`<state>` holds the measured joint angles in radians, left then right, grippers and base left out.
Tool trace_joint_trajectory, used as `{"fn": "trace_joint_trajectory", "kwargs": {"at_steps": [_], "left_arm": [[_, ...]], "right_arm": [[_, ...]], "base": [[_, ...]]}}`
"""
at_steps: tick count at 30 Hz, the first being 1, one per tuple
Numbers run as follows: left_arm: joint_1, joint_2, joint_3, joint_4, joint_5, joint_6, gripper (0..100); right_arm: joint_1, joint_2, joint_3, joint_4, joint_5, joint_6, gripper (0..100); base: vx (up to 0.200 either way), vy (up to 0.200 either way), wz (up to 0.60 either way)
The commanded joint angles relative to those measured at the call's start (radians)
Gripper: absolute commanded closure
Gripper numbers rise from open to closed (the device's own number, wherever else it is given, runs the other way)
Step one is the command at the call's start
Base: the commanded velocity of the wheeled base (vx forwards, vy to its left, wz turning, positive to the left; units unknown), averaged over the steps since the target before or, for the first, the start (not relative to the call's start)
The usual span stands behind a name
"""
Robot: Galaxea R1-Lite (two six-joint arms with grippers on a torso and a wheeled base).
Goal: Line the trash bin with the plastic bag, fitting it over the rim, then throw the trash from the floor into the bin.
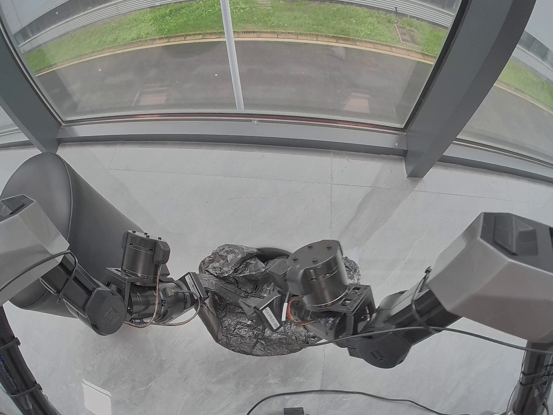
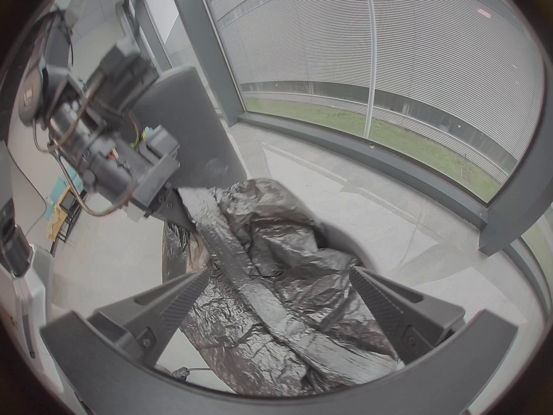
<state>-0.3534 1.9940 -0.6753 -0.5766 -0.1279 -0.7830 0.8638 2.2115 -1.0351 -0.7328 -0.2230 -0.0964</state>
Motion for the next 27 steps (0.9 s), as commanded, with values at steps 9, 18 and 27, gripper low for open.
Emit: {"fn": "trace_joint_trajectory", "kwargs": {"at_steps": [9, 18, 27], "left_arm": [[-0.006, -0.015, 0.005, -0.002, 0.001, -0.002, 100], [-0.006, -0.017, 0.005, -0.002, 0.001, -0.004, 100], [-0.007, -0.014, 0.005, -0.003, 0.001, -0.004, 100]], "right_arm": [[0.043, 0.142, -0.072, 0.021, -0.068, -0.019, 0], [0.041, 0.192, -0.117, 0.023, -0.073, -0.02, 0], [0.035, 0.257, -0.189, 0.01, -0.167, -0.039, 0]], "base": [[0.0, 0.0, 0.0], [0.0, 0.0, 0.0], [0.0, 0.0, 0.0]]}}
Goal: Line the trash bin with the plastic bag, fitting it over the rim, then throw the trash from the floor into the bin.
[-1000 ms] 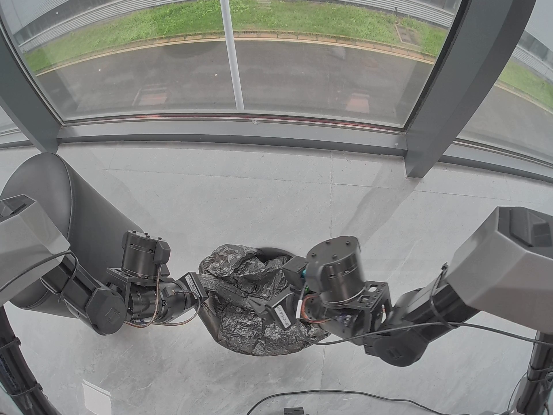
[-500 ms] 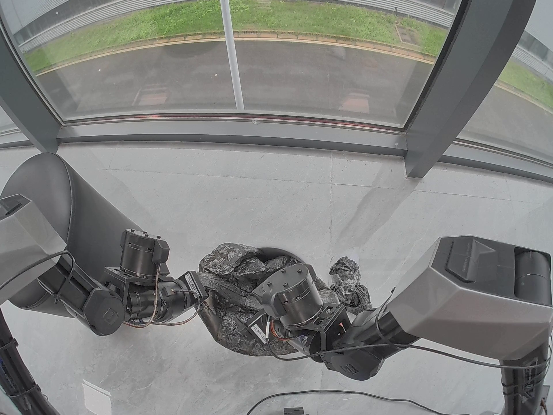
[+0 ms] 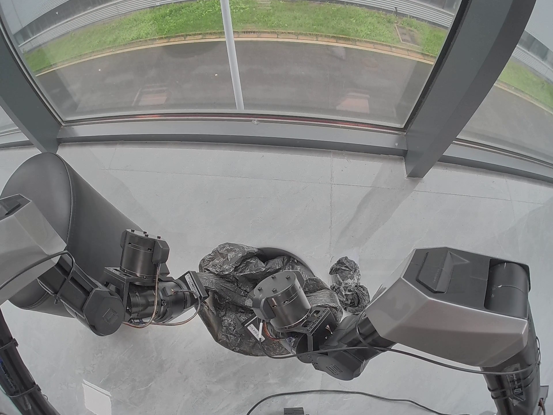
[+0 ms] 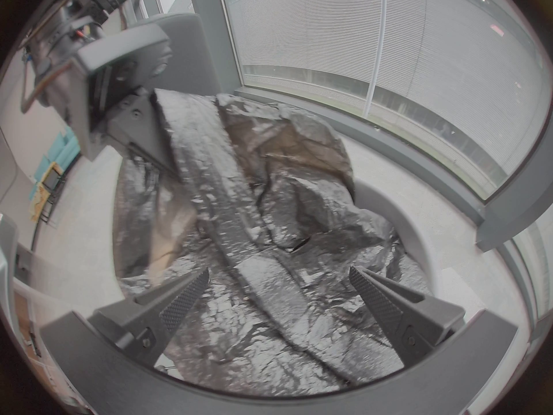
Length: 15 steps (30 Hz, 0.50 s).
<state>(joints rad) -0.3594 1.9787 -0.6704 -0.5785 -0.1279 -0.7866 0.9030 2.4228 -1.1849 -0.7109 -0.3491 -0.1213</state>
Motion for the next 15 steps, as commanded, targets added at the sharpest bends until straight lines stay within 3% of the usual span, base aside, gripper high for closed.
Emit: {"fn": "trace_joint_trajectory", "kwargs": {"at_steps": [1, 15], "left_arm": [[0.0, 0.002, 0.0, -0.001, -0.001, 0.0, 100], [-0.007, 0.005, -0.003, -0.001, -0.001, 0.0, 100]], "right_arm": [[-0.004, 0.048, -0.042, -0.012, -0.048, -0.02, 0], [0.002, 0.07, -0.087, -0.013, -0.071, -0.024, 0]], "base": [[0.0, 0.0, 0.0], [0.0, 0.0, 0.0]]}}
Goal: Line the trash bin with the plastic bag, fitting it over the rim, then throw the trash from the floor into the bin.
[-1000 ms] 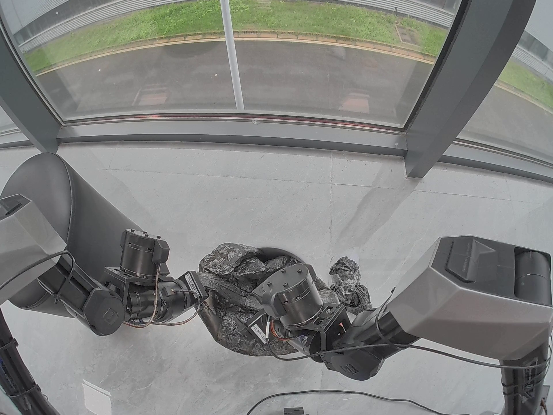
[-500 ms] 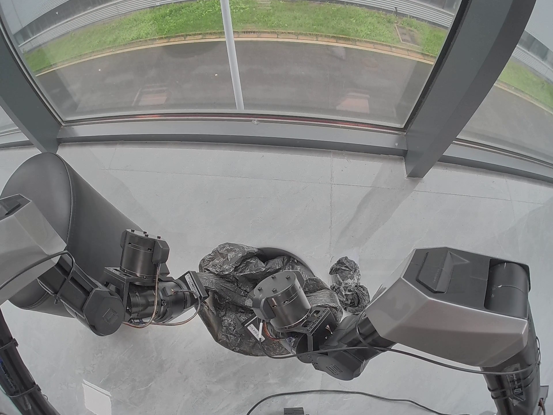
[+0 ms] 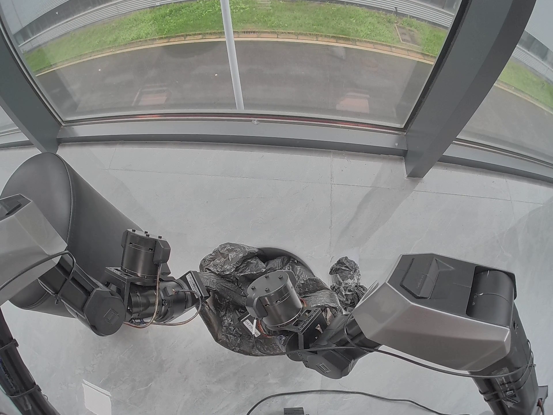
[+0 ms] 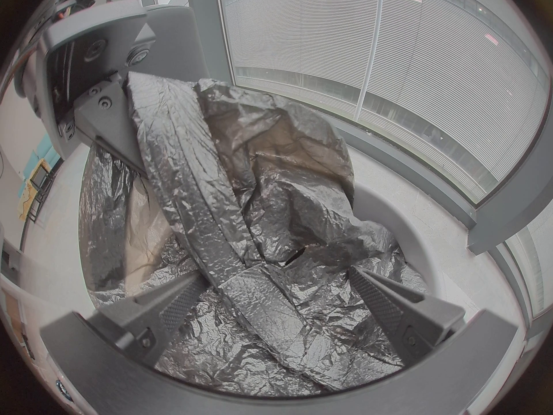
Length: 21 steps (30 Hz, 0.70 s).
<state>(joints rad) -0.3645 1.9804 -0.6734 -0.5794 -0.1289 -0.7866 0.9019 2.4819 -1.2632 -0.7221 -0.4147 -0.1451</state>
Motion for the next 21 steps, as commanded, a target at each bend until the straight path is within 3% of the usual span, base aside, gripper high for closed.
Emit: {"fn": "trace_joint_trajectory", "kwargs": {"at_steps": [1, 2, 21], "left_arm": [[-0.001, 0.003, 0.0, 0.0, 0.0, -0.002, 100], [-0.001, 0.005, -0.002, -0.002, 0.0, -0.002, 100], [-0.002, -0.002, 0.003, -0.002, -0.001, -0.006, 100]], "right_arm": [[0.003, 0.011, -0.01, 0.0, -0.007, -0.001, 0], [0.003, 0.011, -0.01, 0.0, -0.007, -0.001, 100], [-0.005, -0.041, 0.002, -0.008, -0.006, 0.004, 100]], "base": [[0.0, 0.0, 0.0], [0.0, 0.0, 0.0], [0.0, 0.0, 0.0]]}}
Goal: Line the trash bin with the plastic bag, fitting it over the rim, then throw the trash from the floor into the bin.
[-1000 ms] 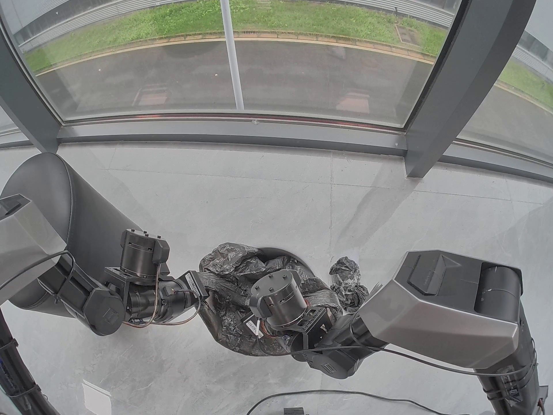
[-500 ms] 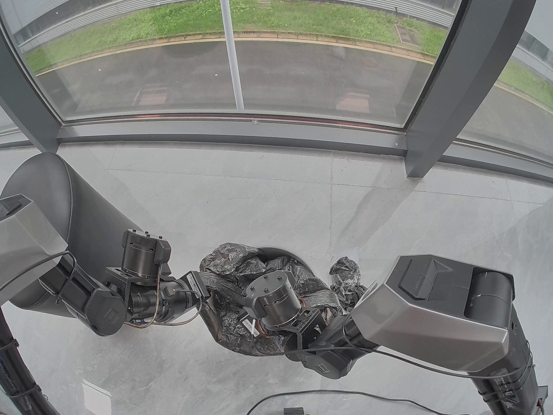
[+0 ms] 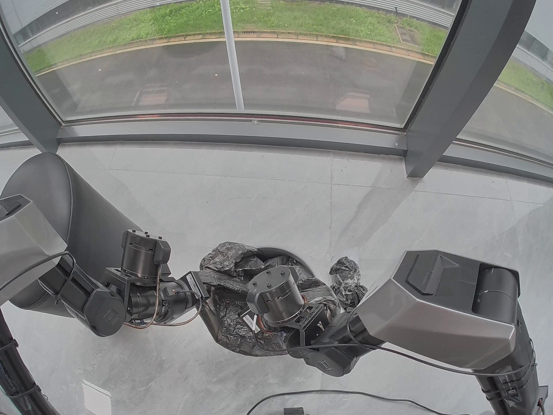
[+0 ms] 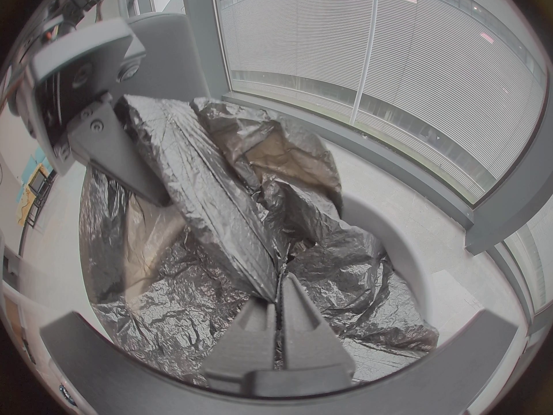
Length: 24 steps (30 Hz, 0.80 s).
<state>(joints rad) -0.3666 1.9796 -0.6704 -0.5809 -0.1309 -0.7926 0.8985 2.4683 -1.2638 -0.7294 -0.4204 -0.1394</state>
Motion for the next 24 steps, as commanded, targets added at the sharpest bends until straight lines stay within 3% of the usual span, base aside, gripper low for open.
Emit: {"fn": "trace_joint_trajectory", "kwargs": {"at_steps": [1, 15, 20, 24], "left_arm": [[0.0, -0.001, 0.0, -0.001, 0.0, -0.001, 100], [-0.011, -0.038, 0.025, -0.007, 0.004, 0.029, 100], [-0.008, -0.031, 0.02, -0.01, 0.002, 0.128, 100], [0.002, -0.013, 0.022, -0.089, -0.013, 0.217, 100]], "right_arm": [[-0.001, -0.028, 0.003, -0.001, 0.0, -0.002, 100], [-0.024, -0.196, 0.096, 0.001, -0.057, -0.014, 100], [-0.047, -0.2, 0.081, -0.001, -0.057, -0.011, 100], [-0.073, -0.177, 0.034, -0.001, -0.057, -0.013, 100]], "base": [[0.0, 0.0, 0.0], [0.0, 0.0, 0.0], [0.0, 0.0, 0.0], [0.0, 0.0, 0.0]]}}
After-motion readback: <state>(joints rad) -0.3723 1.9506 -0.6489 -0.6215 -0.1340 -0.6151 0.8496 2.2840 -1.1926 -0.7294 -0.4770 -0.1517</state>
